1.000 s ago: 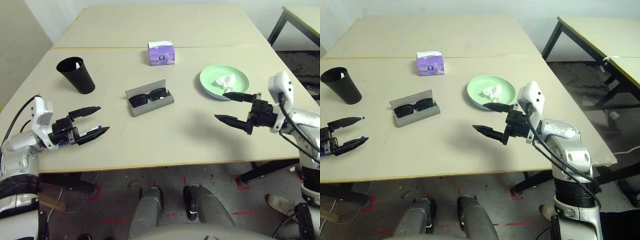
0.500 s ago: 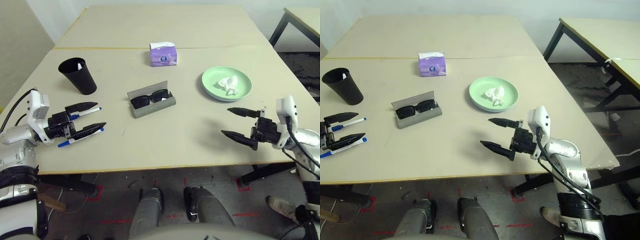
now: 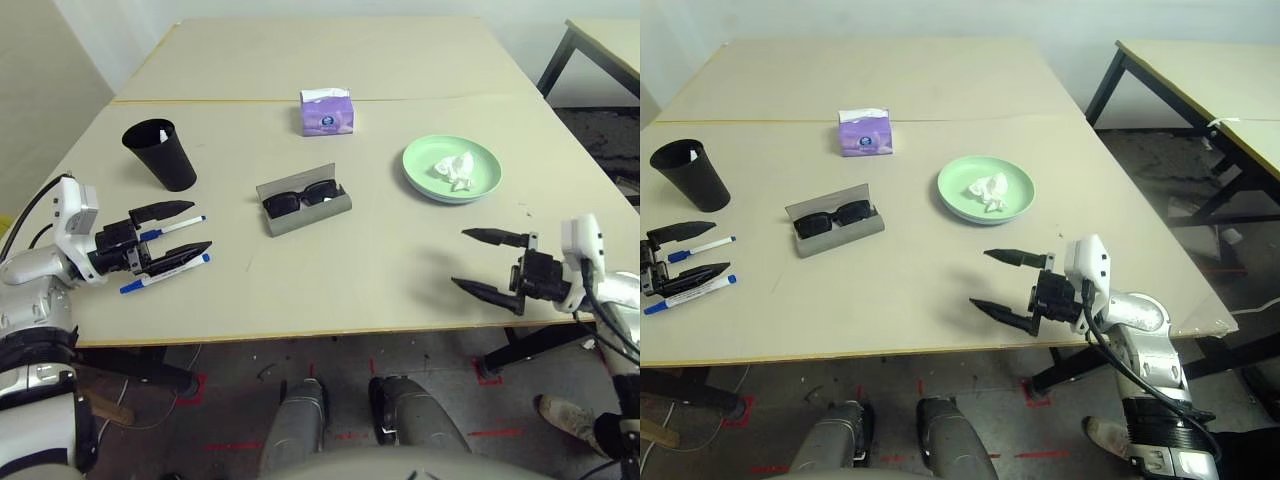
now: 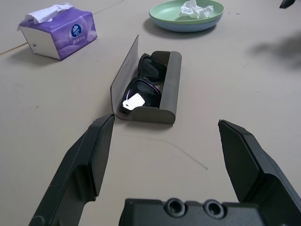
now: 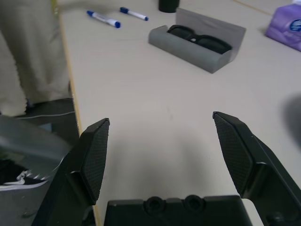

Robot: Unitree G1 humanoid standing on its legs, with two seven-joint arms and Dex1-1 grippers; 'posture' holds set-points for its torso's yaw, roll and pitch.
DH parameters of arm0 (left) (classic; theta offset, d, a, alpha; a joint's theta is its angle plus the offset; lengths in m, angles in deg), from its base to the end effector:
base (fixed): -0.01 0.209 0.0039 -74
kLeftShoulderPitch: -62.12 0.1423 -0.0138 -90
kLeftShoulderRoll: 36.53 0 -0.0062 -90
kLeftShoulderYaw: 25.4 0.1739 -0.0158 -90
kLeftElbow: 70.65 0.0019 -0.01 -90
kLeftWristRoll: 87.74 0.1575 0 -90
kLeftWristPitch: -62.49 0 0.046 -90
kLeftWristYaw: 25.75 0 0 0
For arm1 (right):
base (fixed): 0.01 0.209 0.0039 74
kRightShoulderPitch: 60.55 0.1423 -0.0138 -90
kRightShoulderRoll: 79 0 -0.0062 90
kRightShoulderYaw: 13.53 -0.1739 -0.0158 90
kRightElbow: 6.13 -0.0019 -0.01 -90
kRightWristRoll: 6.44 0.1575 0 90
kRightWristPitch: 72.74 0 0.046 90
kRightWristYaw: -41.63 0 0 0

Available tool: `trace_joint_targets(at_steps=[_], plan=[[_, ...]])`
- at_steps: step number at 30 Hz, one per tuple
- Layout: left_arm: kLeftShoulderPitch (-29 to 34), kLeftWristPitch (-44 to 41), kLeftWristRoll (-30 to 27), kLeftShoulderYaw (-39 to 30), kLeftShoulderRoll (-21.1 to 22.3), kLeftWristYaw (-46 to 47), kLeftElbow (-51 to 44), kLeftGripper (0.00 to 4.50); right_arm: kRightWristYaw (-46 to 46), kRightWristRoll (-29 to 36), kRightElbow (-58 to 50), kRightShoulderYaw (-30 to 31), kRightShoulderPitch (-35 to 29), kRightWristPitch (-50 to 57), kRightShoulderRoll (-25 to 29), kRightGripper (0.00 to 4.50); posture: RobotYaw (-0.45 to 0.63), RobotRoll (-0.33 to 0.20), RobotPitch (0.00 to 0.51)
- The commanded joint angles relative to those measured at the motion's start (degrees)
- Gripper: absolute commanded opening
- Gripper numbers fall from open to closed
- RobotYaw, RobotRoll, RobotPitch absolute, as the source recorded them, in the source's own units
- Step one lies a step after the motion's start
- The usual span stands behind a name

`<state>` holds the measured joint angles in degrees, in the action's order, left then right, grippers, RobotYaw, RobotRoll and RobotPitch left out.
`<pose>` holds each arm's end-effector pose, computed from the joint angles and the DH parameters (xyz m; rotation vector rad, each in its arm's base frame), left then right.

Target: Organize and tidy the items on the table.

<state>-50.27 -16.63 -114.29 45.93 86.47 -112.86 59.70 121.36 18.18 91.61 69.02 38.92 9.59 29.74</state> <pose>0.2398 0.3937 0.1582 0.2869 -0.0032 -0.9229 0.2473 -0.2791 0.1244 -0.2996 -0.0866 1.2445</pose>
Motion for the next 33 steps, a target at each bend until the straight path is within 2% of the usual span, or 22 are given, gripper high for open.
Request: trace_joint_targets(at_steps=[1, 12, 17, 26, 33], plan=[[0.0, 0.2, 1.1, 0.5, 0.5, 0.2, 0.5, 4.50, 0.5, 1.4, 2.3, 0.2, 2.3, -0.2, 0.1, 4.47, -0.03, 0.000, 0.133], [-4.2, 2.2, 7.0, 1.1, -1.1, 16.0, 4.9, 4.50, 0.2, 0.8, 3.8, 0.8, 3.7, 0.1, 0.2, 4.47, -0.02, 0.000, 0.141], [-6.0, 2.7, 8.5, 2.6, -3.1, 18.1, 7.2, 3.27, -1.3, 1.0, 1.9, 0.6, 2.7, 1.1, 0.4, 4.50, -0.04, 0.000, 0.142], [-11.7, 4.6, 11.7, 4.2, -7.7, 26.9, 12.8, 0.14, -4.5, 1.5, -2.9, 0.0, -0.3, 3.1, 0.6, 4.50, -0.06, 0.000, 0.144], [-16.0, 6.1, 15.1, 6.7, -11.4, 31.1, 17.9, 0.04, -6.9, 1.9, -5.3, -0.3, -1.6, 4.3, 0.6, 4.50, -0.08, 0.000, 0.143]])
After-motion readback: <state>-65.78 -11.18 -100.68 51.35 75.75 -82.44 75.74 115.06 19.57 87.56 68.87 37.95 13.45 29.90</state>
